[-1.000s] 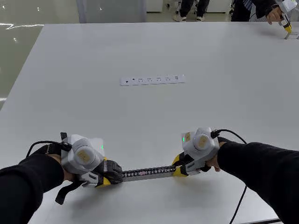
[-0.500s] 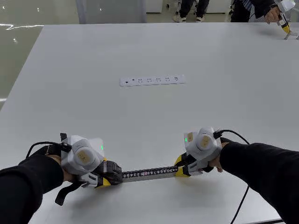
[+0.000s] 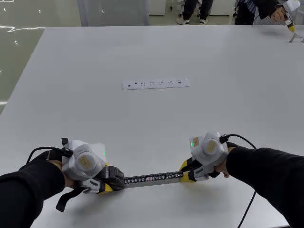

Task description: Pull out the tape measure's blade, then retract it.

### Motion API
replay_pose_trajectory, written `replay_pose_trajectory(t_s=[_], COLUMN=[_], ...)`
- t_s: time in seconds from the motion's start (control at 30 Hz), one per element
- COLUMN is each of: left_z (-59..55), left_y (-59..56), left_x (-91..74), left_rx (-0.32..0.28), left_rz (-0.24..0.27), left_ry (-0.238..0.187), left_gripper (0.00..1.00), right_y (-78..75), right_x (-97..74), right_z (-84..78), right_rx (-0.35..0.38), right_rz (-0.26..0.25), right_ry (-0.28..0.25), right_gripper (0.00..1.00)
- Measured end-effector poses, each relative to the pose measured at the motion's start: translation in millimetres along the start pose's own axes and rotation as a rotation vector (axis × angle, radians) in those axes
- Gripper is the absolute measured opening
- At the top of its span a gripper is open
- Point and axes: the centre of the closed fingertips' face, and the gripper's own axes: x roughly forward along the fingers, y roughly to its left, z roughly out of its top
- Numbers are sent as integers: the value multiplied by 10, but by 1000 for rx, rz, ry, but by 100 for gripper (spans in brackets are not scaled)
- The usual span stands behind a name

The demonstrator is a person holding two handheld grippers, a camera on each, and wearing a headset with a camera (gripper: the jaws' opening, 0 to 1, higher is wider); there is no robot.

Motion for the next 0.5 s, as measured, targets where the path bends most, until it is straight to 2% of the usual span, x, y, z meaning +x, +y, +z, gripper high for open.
replay_pose_trajectory(t_s=[0.5], left_z=[-2], left_y=[2], left_x=[0], left_rx=[0], left_rz=[1], left_ry=[1], left_gripper=[33], right_y=[-16], right_x=[-43], right_z=[-65], right_rx=[13], right_rz=[-4], right_ry=[4], right_gripper=[10])
